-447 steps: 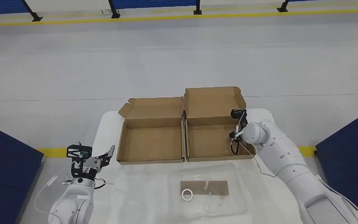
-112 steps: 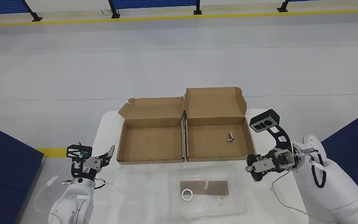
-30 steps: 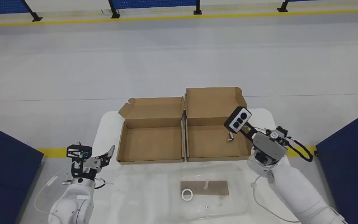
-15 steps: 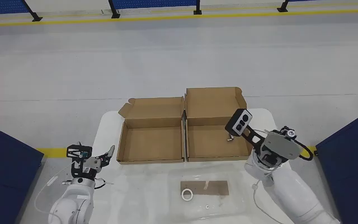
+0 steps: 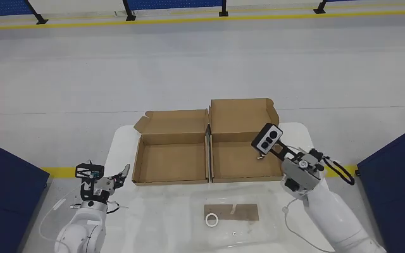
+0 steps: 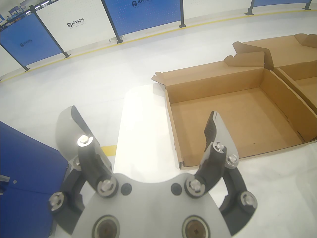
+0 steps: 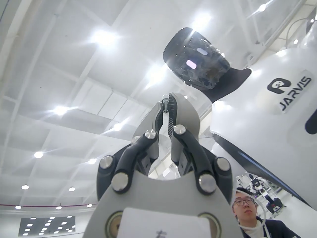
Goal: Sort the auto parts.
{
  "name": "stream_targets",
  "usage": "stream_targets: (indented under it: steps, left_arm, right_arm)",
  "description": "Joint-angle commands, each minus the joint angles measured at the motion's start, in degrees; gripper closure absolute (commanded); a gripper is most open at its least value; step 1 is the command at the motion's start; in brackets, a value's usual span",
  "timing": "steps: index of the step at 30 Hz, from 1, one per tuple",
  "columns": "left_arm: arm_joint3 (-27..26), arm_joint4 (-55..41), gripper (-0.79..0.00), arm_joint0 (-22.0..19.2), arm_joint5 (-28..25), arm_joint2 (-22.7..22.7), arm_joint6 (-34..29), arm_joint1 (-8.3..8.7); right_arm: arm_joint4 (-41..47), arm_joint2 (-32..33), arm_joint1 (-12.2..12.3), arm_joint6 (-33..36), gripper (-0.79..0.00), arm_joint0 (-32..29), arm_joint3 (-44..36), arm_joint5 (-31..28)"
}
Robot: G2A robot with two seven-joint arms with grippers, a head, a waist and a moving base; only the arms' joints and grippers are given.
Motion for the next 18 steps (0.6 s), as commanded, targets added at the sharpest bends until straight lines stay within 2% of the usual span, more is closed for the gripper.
stream_targets:
  steps: [1, 6, 18]
  left_arm:
    - [0.0, 0.0, -0.785, 0.0, 0.0, 0.0, 0.0, 0.00]
    - [0.0, 0.0, -0.785, 0.0, 0.0, 0.0, 0.0, 0.00]
    - [0.0, 0.0, -0.785, 0.0, 0.0, 0.0, 0.0, 0.00]
  right_arm:
    - [-1.9, 0.3, 0.0, 0.1, 0.000, 0.0, 0.1, 0.0]
    - [-3.2, 0.9, -0.3, 0.4, 0.000, -0.4, 0.3, 0.3]
    - [5.1, 1.7, -1.7, 0.1, 0.000, -1.3, -0.1, 1.8]
